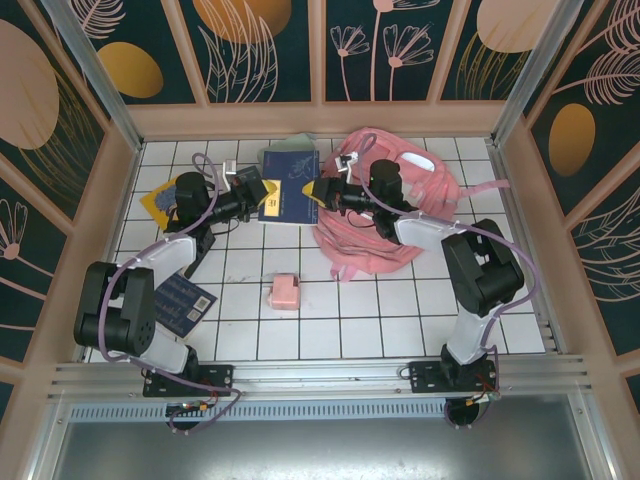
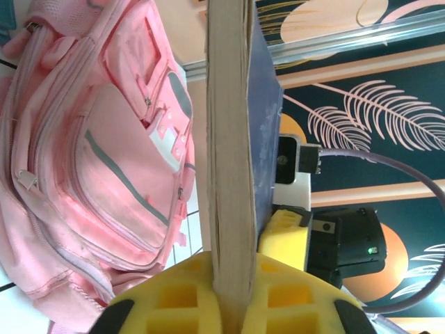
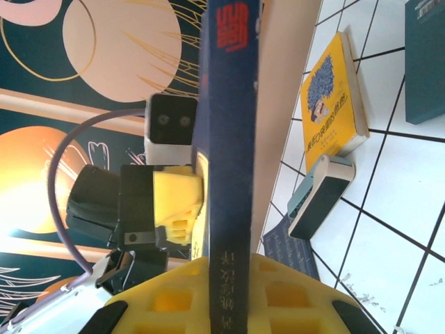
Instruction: Pack the student bag
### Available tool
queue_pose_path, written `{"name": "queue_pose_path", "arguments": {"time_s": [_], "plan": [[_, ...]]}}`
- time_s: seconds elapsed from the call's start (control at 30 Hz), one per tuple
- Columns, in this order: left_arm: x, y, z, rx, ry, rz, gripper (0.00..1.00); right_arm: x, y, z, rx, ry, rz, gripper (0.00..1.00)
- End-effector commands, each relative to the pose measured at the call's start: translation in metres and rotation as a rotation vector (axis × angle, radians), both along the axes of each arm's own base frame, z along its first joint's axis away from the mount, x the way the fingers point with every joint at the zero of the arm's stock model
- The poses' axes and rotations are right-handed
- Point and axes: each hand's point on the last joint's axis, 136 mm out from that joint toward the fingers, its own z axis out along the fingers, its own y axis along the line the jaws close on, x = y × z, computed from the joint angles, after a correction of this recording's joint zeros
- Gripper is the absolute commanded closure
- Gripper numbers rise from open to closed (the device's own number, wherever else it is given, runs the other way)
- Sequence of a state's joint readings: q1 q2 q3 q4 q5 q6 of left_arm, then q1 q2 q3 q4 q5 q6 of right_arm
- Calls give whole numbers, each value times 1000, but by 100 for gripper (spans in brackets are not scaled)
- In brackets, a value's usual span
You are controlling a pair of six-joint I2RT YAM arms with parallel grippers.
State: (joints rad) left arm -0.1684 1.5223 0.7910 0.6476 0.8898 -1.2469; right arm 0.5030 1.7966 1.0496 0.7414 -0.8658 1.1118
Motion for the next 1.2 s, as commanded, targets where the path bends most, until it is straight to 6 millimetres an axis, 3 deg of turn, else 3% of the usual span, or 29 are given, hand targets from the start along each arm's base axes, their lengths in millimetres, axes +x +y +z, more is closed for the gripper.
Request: {"name": "queue_pose_path", "arguments": {"time_s": [0.0,0.13,0.2,0.47,0.6,0.7,0.87,0.97,1.17], "plan": [[-2,2,21,-14,-66,-3,100,-1,3,4,-43,-77,15,89],[1,3,27,-10,-79,6,100,6,-16,-17,-187,-87,-68,57],[3,3,26,5,-83,6,100,10,-32,-27,-252,-87,-129,50],[9,5,18,56,-75,12,100,29,-108,-73,-772,-215,-352,54],[10,8,17,57,-74,14,100,30,-128,-78,-962,-329,-372,54],[12,14,18,59,-75,29,100,28,-139,-87,-1081,-371,-344,49],[12,16,18,60,-72,28,100,19,-154,-120,-1275,-381,-249,47],[12,17,19,67,-75,32,100,17,-161,-129,-1344,-396,-250,46],[11,18,14,75,-67,32,100,10,-155,-143,-1364,-416,-175,44]]}}
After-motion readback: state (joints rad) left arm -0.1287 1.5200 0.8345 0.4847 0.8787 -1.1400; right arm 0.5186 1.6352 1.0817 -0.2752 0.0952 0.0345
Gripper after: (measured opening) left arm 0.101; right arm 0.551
